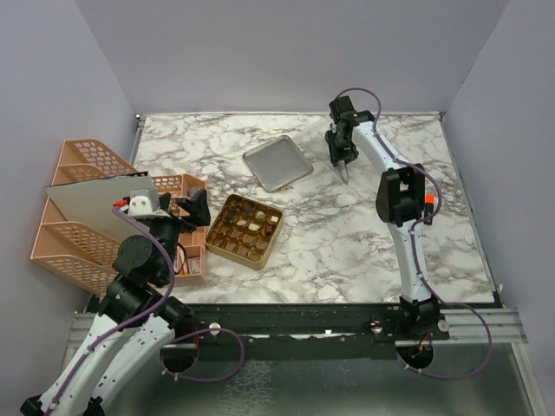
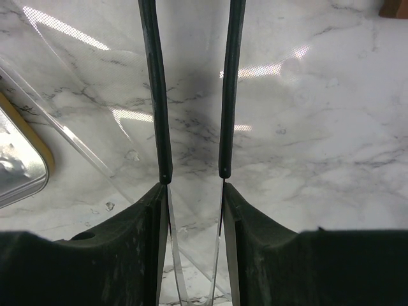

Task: Pack the chocolate
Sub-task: Pick up the fake chocolate from the plate.

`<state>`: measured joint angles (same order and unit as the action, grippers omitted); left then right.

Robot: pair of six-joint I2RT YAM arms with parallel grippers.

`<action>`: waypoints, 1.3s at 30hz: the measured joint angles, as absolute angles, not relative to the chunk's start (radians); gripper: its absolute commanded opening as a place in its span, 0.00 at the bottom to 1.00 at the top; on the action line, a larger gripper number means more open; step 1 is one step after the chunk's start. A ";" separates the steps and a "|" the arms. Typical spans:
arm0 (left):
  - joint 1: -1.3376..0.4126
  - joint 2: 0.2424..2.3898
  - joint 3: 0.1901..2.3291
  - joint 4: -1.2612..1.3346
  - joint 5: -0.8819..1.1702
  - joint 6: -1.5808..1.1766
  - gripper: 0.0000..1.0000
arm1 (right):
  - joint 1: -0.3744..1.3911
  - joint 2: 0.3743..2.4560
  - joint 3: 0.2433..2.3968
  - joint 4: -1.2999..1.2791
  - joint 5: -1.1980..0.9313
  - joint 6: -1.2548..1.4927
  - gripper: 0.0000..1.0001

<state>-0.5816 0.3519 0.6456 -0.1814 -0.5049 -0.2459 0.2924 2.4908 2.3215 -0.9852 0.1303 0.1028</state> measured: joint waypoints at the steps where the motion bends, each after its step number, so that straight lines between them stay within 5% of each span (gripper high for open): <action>1: -0.582 0.352 0.646 -0.181 -0.505 -0.246 0.99 | 0.292 2.491 2.325 -0.986 0.131 0.102 0.40; 11: -0.582 0.348 0.646 -0.181 -0.506 -0.246 0.99 | 0.292 2.493 2.378 -0.985 0.136 0.092 0.21; 17: -0.582 0.348 0.646 -0.181 -0.506 -0.246 0.99 | 0.292 2.493 2.378 -0.985 0.137 0.086 0.22; 23: -0.582 0.348 0.646 -0.181 -0.506 -0.246 0.99 | 0.292 2.491 2.357 -0.971 0.136 0.076 0.35; 39: -0.582 0.347 0.646 -0.181 -0.506 -0.246 0.99 | 0.292 2.491 2.353 -0.974 0.136 0.066 0.37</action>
